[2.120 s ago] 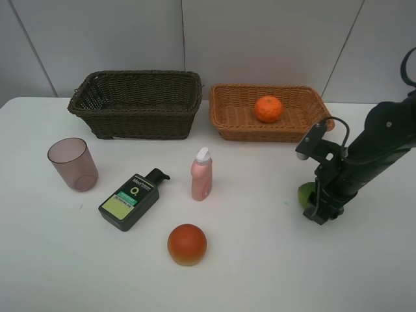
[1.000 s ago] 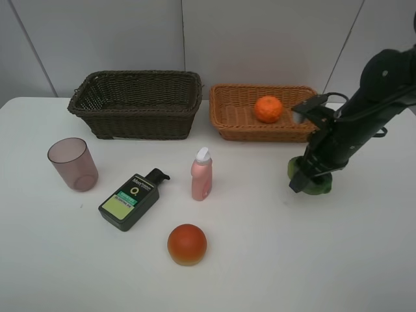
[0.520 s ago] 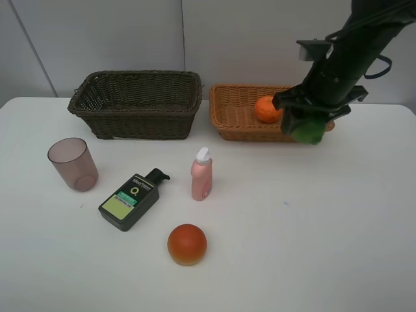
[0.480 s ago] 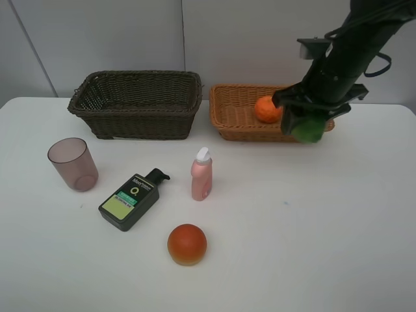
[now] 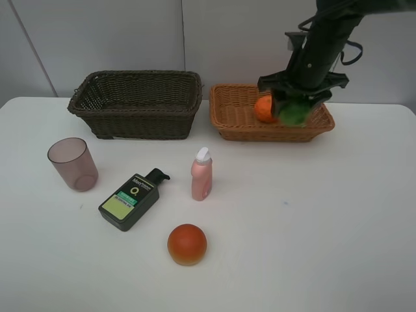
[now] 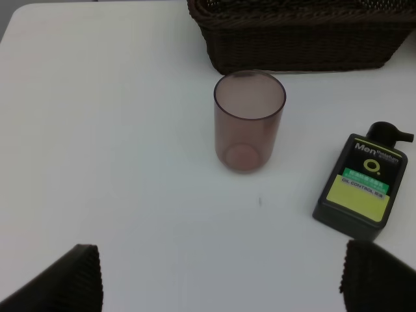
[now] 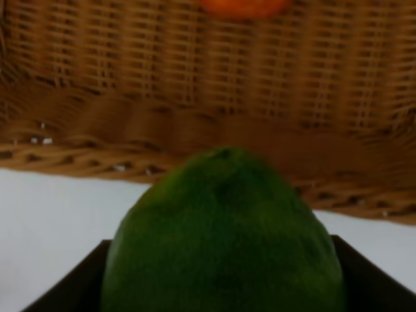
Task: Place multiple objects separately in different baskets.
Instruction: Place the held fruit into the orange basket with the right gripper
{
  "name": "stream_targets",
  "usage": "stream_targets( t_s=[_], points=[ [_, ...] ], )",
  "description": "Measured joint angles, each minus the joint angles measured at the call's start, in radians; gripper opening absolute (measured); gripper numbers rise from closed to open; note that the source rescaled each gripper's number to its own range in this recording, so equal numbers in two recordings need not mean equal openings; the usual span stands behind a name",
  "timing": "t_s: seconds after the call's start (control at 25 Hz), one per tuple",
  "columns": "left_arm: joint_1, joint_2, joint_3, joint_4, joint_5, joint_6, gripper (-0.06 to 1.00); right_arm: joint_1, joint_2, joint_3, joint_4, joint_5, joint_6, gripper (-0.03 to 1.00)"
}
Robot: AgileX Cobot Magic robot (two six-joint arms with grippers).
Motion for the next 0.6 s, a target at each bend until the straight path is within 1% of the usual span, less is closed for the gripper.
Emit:
stream_targets(
  t_s=[0.16, 0.24, 0.36, 0.48, 0.6],
  points=[
    [0.000, 0.000, 0.000, 0.000, 0.000, 0.000, 0.95, -0.004, 0.070, -0.109, -0.065, -0.006, 0.000, 0.45],
    [0.000, 0.000, 0.000, 0.000, 0.000, 0.000, 0.95, -0.019, 0.095, -0.132, -0.086, -0.032, 0.000, 0.45],
    [0.000, 0.000, 0.000, 0.000, 0.000, 0.000, 0.95, -0.052, 0.115, -0.138, -0.096, -0.093, 0.013, 0.45],
    [0.000, 0.000, 0.000, 0.000, 0.000, 0.000, 0.95, -0.081, 0.131, -0.138, -0.104, -0.142, 0.058, 0.45],
    [0.000, 0.000, 0.000, 0.000, 0.000, 0.000, 0.95, -0.095, 0.156, -0.138, -0.119, -0.173, 0.094, 0.45]
  ],
)
